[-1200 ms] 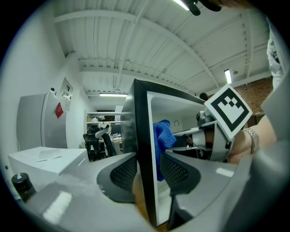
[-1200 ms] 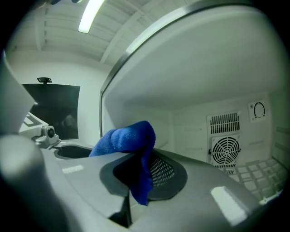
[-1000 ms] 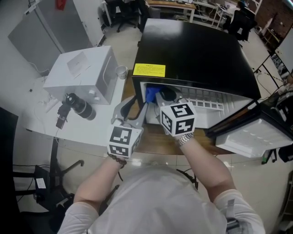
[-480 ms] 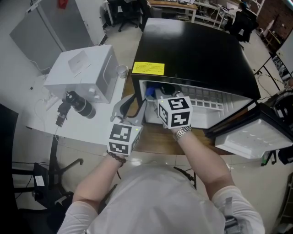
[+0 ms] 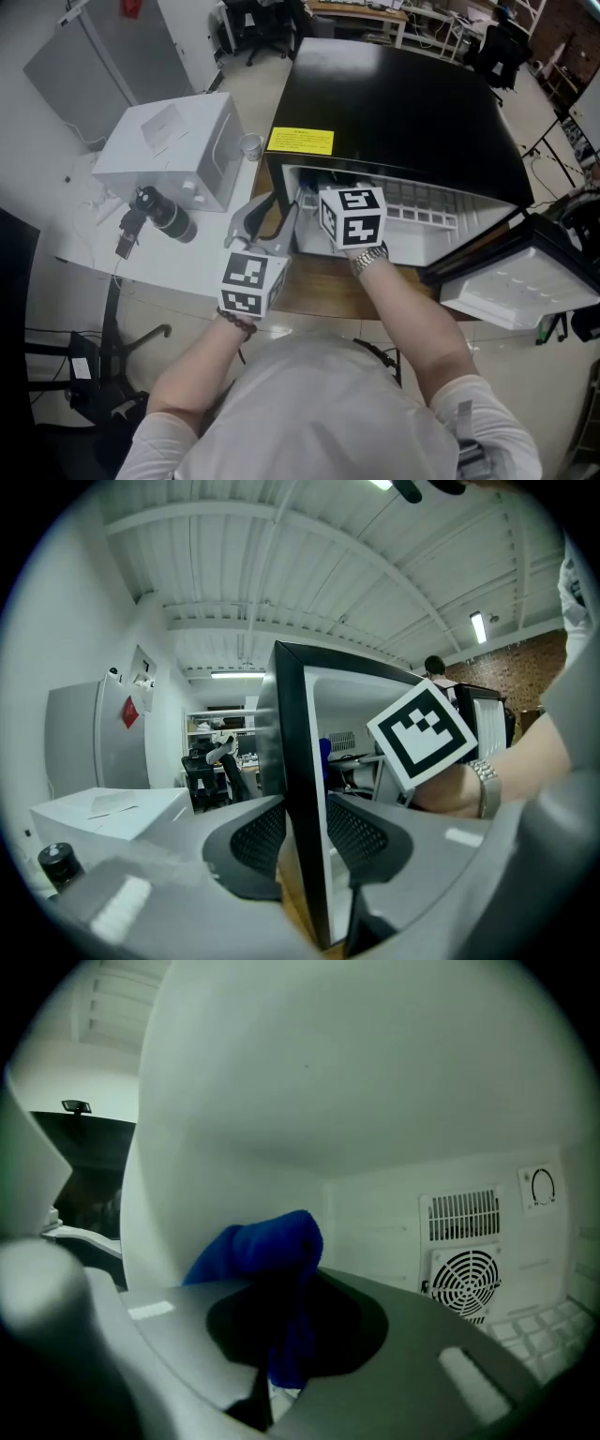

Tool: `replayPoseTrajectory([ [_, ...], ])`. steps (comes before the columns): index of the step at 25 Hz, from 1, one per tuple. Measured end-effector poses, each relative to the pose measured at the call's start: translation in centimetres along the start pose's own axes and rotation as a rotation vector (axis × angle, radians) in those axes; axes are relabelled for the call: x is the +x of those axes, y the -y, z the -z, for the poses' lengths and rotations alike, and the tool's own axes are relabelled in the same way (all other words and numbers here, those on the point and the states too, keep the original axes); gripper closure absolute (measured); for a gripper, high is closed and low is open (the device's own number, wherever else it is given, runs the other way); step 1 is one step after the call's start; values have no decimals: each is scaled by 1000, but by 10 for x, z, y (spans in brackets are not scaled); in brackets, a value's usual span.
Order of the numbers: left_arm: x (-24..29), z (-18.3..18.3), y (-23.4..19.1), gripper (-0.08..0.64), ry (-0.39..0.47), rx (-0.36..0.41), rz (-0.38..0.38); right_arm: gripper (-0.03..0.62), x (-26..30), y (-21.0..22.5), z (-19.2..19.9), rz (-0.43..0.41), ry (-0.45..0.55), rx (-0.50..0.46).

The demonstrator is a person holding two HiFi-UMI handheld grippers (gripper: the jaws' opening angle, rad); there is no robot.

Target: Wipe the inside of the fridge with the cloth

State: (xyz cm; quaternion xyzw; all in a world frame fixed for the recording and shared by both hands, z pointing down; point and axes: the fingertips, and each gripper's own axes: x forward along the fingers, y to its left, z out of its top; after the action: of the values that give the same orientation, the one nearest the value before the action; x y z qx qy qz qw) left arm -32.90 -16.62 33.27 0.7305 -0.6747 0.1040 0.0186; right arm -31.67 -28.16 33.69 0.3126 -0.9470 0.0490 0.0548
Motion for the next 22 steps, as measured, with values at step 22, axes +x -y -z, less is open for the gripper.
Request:
replayPoseTrajectory([
  [22,0,3,1,431,-9,29,6,555,32,41,4,164,-31,-27],
])
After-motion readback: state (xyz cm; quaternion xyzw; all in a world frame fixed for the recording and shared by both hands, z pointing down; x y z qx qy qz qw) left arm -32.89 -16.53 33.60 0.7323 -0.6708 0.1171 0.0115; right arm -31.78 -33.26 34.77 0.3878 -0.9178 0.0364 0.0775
